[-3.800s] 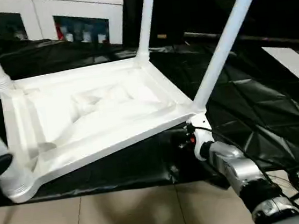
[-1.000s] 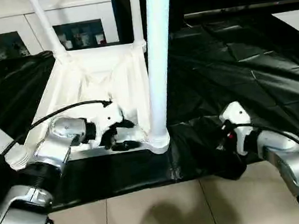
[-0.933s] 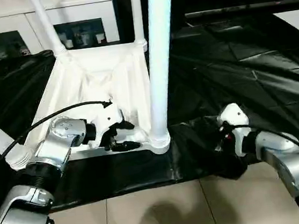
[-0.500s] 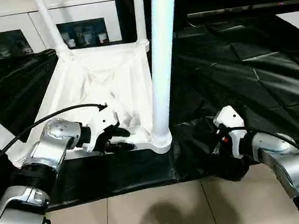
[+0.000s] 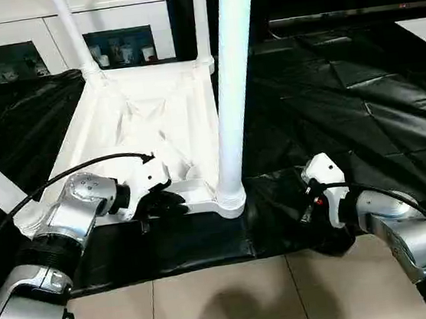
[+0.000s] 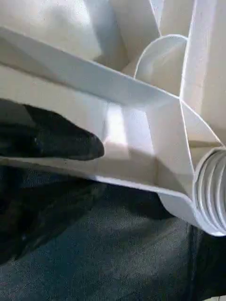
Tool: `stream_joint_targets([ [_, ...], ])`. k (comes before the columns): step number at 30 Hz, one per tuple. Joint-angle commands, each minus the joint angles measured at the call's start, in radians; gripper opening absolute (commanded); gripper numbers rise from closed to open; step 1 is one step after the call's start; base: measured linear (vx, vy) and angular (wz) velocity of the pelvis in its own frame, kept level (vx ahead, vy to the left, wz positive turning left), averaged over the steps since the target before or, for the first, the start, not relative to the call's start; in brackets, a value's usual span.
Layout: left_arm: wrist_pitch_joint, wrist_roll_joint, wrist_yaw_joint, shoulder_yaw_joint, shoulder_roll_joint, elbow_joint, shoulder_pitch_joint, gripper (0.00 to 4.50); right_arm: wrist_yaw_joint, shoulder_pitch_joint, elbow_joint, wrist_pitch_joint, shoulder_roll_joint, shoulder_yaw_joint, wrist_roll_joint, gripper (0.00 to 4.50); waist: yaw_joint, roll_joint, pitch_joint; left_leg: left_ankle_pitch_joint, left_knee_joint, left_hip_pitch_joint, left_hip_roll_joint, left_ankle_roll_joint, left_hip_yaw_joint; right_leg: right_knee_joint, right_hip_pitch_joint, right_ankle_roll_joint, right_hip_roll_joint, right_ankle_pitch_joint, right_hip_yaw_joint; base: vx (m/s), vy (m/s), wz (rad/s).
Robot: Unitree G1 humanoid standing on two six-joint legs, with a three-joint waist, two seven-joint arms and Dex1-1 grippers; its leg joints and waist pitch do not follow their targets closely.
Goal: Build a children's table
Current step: Rotate leg to tighten
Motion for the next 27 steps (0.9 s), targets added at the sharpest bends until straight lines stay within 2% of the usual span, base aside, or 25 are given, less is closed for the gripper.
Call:
stream_joint_targets([
  [1,0.000,0.007,0.002,0.011,-0.005,0.002,-0.015,0.57,0.003,-0.019,-0.014,0.007,-0.008,0.005,-0.002,0.00,0.003,-0.013,-0.072,-0.218,-0.063,0.012,0.012,0.014,0.002,-0.078,0.050,-0.197,-0.063,-0.258,0.036,0.000,0.000,0.00],
  [5,0.030,0.021,0.010,0.002,-0.002,-0.015,0.001,0.34,0.003,-0.021,-0.011,0.008,-0.001,0.009,-0.002,0.00,0.003,-0.013,-0.074,-0.199,-0.062,0.010,0.013,0.018,0.001,-0.074,0.051,-0.199,-0.063,-0.236,0.035,0.000,0.000,0.00],
  [6,0.088,0.021,0.046,0.006,-0.009,-0.055,0.027,0.27,-0.010,-0.024,0.002,0.008,0.015,-0.003,0.010,0.00,0.000,-0.015,-0.074,-0.189,-0.063,0.005,0.012,0.017,0.000,-0.070,0.055,-0.201,-0.063,-0.216,0.035,0.000,0.000,0.00],
  [8,0.110,0.013,0.061,0.014,-0.017,-0.070,0.036,0.16,-0.016,-0.027,0.008,0.009,0.023,-0.010,0.016,0.00,-0.004,-0.018,-0.076,-0.180,-0.061,0.007,0.012,0.023,0.000,-0.068,0.055,-0.211,-0.064,-0.195,0.035,0.000,0.000,0.00],
  [9,0.195,-0.020,0.144,0.056,-0.056,-0.126,0.064,0.11,-0.045,-0.035,0.028,0.004,0.051,-0.032,0.031,0.00,-0.006,-0.017,-0.077,-0.175,-0.061,0.006,0.013,0.024,0.001,-0.066,0.055,-0.217,-0.064,-0.183,0.035,0.000,0.000,0.00],
  [10,0.209,-0.025,0.155,0.061,-0.062,-0.137,0.070,0.11,-0.049,-0.036,0.031,0.004,0.055,-0.035,0.033,0.00,-0.010,-0.019,-0.076,-0.164,-0.058,0.004,0.012,0.030,0.002,-0.065,0.055,-0.232,-0.063,-0.157,0.034,0.000,0.000,0.00],
  [11,0.219,-0.029,0.164,0.065,-0.066,-0.145,0.074,0.06,-0.053,-0.036,0.034,0.003,0.058,-0.037,0.035,0.00,-0.010,-0.018,-0.078,-0.161,-0.058,0.006,0.013,0.032,0.003,-0.065,0.055,-0.234,-0.063,-0.153,0.034,0.000,0.000,0.00],
  [12,0.282,-0.028,0.200,0.072,-0.077,-0.200,0.101,0.03,-0.070,-0.042,0.045,-0.008,0.068,-0.035,0.025,0.00,-0.012,-0.024,-0.078,-0.152,-0.058,0.005,0.012,0.039,0.004,-0.064,0.056,-0.236,-0.061,-0.141,0.034,0.000,0.000,0.00],
  [13,0.282,-0.028,0.200,0.072,-0.077,-0.200,0.101,0.03,-0.070,-0.042,0.045,-0.008,0.068,-0.035,0.025,0.00,-0.014,-0.023,-0.078,-0.148,-0.058,0.003,0.013,0.040,0.002,-0.061,0.058,-0.239,-0.062,-0.136,0.033,0.000,0.000,0.00],
  [14,0.307,-0.019,0.223,0.072,-0.081,-0.234,0.120,0.03,-0.080,-0.045,0.053,-0.014,0.078,-0.040,0.028,0.00,-0.019,-0.020,-0.076,-0.154,-0.058,0.004,0.011,0.042,0.002,-0.066,0.056,-0.233,-0.060,-0.154,0.033,0.000,0.000,0.00],
  [16,0.354,0.000,0.284,0.079,-0.098,-0.303,0.159,0.01,-0.098,-0.055,0.068,-0.017,0.099,-0.057,0.042,0.17,-0.023,-0.024,-0.073,-0.172,-0.057,0.004,0.010,0.042,0.004,-0.071,0.055,-0.225,-0.059,-0.187,0.033,0.000,0.000,0.00],
  [17,0.358,0.006,0.298,0.077,-0.102,-0.338,0.178,0.01,-0.100,-0.059,0.073,-0.018,0.108,-0.064,0.052,0.17,-0.022,-0.023,-0.073,-0.178,-0.058,0.006,0.010,0.041,0.004,-0.073,0.054,-0.220,-0.060,-0.206,0.033,0.000,0.000,0.00],
  [18,0.331,0.004,0.306,0.075,-0.112,-0.382,0.205,0.00,-0.088,-0.061,0.074,-0.014,0.119,-0.072,0.073,0.27,-0.024,-0.023,-0.071,-0.187,-0.059,0.004,0.011,0.041,0.004,-0.076,0.053,-0.211,-0.059,-0.233,0.033,0.000,0.000,0.00],
  [21,0.280,-0.015,0.278,0.070,-0.118,-0.413,0.226,0.00,-0.070,-0.060,0.068,-0.021,0.122,-0.068,0.079,0.52,-0.022,-0.025,-0.069,-0.206,-0.060,0.009,0.011,0.037,0.004,-0.083,0.046,-0.184,-0.056,-0.290,0.034,0.000,0.000,0.00],
  [22,0.206,-0.023,0.241,0.055,-0.115,-0.423,0.243,0.00,-0.052,-0.061,0.066,-0.032,0.128,-0.070,0.095,0.61,-0.020,-0.022,-0.070,-0.210,-0.061,0.012,0.012,0.035,0.004,-0.083,0.044,-0.181,-0.057,-0.293,0.034,0.000,0.000,0.00],
  [23,0.189,-0.023,0.232,0.051,-0.114,-0.425,0.246,0.00,-0.048,-0.061,0.066,-0.035,0.129,-0.071,0.098,0.61,-0.019,-0.028,-0.071,-0.209,-0.062,0.007,0.012,0.039,0.002,-0.082,0.048,-0.174,-0.059,-0.294,0.034,0.000,0.000,0.00],
  [25,0.162,-0.024,0.220,0.042,-0.110,-0.427,0.251,0.00,-0.041,-0.064,0.069,-0.042,0.131,-0.071,0.104,0.74,-0.018,-0.025,-0.071,-0.209,-0.062,0.010,0.013,0.037,0.003,-0.082,0.043,-0.170,-0.058,-0.289,0.035,0.000,0.000,0.00],
  [26,0.098,-0.012,0.194,0.020,-0.104,-0.399,0.243,0.00,-0.021,-0.077,0.089,-0.064,0.121,-0.057,0.093,0.85,-0.018,-0.032,-0.071,-0.208,-0.062,0.009,0.012,0.040,0.004,-0.084,0.043,-0.169,-0.058,-0.292,0.035,0.000,0.000,0.00],
  [27,0.090,-0.011,0.191,0.017,-0.104,-0.394,0.241,0.00,-0.018,-0.079,0.093,-0.066,0.119,-0.055,0.091,0.93,-0.016,-0.027,-0.072,-0.207,-0.062,0.010,0.012,0.039,0.003,-0.081,0.042,-0.170,-0.058,-0.292,0.035,0.000,0.000,0.00],
])
